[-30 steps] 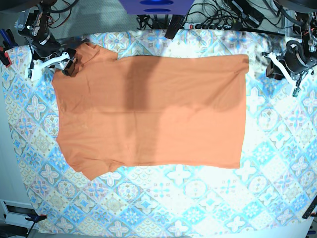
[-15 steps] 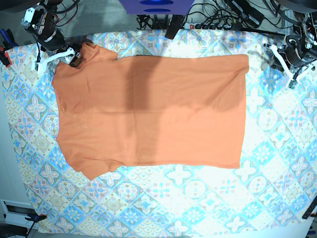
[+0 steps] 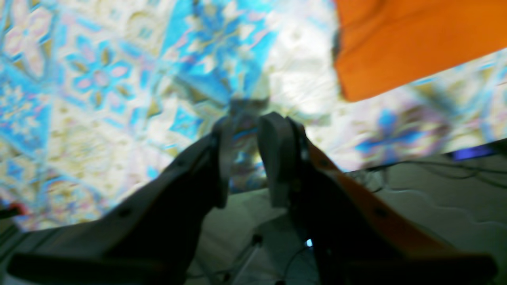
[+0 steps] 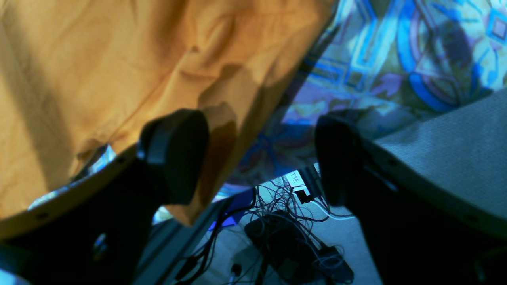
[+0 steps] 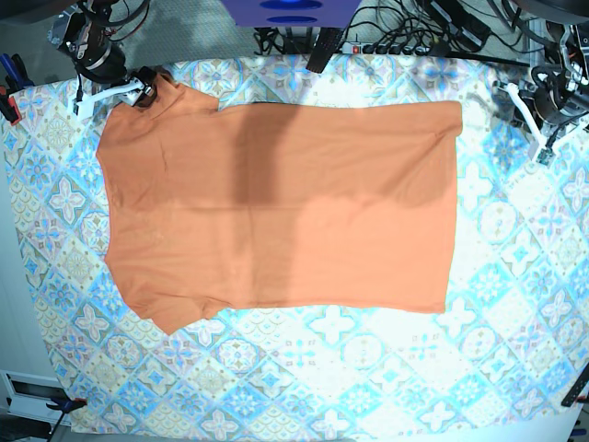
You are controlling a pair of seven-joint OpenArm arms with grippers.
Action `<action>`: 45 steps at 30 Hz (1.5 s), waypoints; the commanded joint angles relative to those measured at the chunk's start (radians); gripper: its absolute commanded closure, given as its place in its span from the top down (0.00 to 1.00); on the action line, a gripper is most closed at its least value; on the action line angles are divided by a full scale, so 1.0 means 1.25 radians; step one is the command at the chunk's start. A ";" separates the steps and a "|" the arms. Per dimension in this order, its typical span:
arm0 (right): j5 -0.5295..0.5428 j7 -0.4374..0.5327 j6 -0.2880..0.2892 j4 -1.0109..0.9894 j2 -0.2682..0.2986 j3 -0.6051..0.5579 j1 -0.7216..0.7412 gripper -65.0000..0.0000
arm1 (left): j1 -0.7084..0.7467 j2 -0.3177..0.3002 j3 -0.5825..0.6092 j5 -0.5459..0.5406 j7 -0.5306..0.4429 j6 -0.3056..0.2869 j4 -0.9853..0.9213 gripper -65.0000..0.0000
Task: Fold the T-shirt properly
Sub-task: 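Lower both grippers and pinch the orange shirt's side edge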
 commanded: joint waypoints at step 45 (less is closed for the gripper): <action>0.004 0.007 0.006 0.012 0.010 -0.051 0.014 0.67 | -0.209 0.077 0.246 0.002 -0.041 -0.127 -0.330 0.25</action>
